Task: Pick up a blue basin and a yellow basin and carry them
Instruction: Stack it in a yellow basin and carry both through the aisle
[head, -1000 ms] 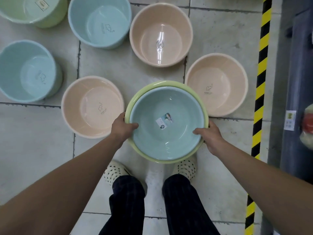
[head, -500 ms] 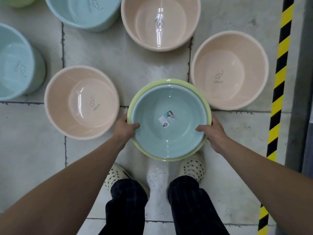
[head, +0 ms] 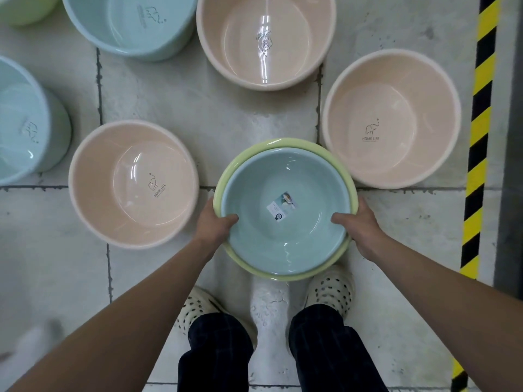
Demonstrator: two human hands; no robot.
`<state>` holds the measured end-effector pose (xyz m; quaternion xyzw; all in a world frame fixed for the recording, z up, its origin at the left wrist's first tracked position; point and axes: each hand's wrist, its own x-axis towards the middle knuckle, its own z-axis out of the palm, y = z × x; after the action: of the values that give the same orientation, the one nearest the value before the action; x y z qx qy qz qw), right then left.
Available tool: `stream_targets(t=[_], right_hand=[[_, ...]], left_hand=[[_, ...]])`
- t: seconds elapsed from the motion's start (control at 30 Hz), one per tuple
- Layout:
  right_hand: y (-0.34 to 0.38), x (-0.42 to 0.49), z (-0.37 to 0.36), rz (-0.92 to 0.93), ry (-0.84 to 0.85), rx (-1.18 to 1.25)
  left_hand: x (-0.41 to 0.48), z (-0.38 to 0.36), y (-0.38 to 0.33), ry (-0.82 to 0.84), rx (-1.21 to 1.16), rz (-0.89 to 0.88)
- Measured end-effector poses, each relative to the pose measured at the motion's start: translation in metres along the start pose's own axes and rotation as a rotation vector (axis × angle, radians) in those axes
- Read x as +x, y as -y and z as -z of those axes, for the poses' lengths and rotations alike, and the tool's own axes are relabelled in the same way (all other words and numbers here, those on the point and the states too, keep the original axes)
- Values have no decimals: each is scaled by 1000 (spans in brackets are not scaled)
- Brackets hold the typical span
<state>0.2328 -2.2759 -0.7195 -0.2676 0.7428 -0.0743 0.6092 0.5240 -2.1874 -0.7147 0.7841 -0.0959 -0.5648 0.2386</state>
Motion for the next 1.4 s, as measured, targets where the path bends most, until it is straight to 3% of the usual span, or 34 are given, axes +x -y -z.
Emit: stream_targets(t=[0.37, 0.73, 1.2, 1.4], right_hand=[[23, -36, 11, 35, 72, 15], [94, -94, 53, 181, 42, 82], [148, -56, 158, 266, -201, 373], [145, -8, 189, 261, -230, 438]], left_hand=[[-26, 18, -25, -56, 24, -3], [-84, 18, -141, -111, 8, -108], [-75, -97, -246, 77, 54, -420], [-32, -149, -261, 139, 120, -444]])
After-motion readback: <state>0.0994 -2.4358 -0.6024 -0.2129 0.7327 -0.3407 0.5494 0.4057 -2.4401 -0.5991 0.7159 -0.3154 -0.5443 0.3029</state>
